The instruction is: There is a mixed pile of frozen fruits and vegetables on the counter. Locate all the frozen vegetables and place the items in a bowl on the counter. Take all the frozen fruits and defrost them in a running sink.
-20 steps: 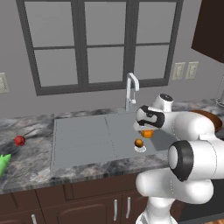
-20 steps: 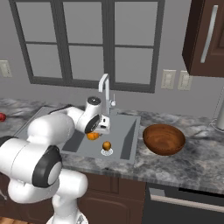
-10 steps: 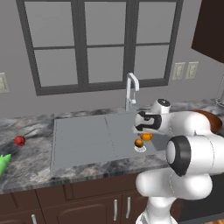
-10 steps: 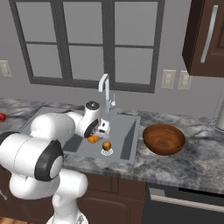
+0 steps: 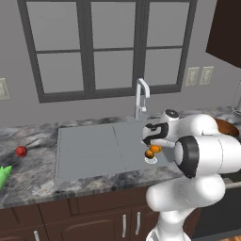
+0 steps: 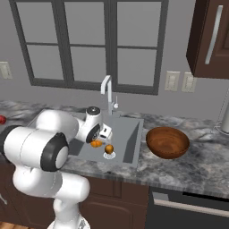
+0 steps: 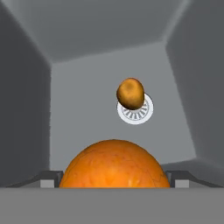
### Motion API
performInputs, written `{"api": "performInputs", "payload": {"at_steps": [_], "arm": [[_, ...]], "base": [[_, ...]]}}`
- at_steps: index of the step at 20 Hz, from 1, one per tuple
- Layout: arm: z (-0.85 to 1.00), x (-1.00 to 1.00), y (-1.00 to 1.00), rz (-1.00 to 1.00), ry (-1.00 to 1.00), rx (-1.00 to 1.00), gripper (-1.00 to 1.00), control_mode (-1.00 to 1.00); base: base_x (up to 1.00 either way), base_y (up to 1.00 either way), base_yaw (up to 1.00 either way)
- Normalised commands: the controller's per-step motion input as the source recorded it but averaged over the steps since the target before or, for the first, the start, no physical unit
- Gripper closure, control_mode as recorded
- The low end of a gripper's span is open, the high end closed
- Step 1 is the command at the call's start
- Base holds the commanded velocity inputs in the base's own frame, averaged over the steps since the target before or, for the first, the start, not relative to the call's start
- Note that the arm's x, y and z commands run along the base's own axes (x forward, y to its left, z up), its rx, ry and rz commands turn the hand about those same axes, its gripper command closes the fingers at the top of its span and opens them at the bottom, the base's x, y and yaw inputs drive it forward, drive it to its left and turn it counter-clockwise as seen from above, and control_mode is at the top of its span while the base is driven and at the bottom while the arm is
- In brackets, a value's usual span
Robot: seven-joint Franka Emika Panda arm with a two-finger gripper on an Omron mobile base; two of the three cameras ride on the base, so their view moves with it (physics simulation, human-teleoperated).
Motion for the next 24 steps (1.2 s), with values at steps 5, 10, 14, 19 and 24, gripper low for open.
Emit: {"api": "performInputs", "payload": {"at_steps": [5, 10, 14, 19, 24], "arm": [[-0.26, 0.05, 0.0, -0.08, 0.0, 0.0, 1.0, -1.0], [-0.25, 0.08, 0.04, -0.08, 0.0, 0.0, 1.0, -1.0], [-0.21, 0.12, 0.09, -0.07, 0.0, 0.0, 1.0, -1.0], [-0.19, 0.09, 0.03, -0.05, 0.0, 0.0, 1.0, -1.0], [-0.19, 0.13, 0.06, -0.04, 0.0, 0.01, 1.0, -1.0]], "base": [[0.0, 0.0, 0.0], [0.0, 0.0, 0.0], [0.0, 0.0, 0.0], [0.0, 0.0, 0.0], [0.0, 0.0, 0.0]]}}
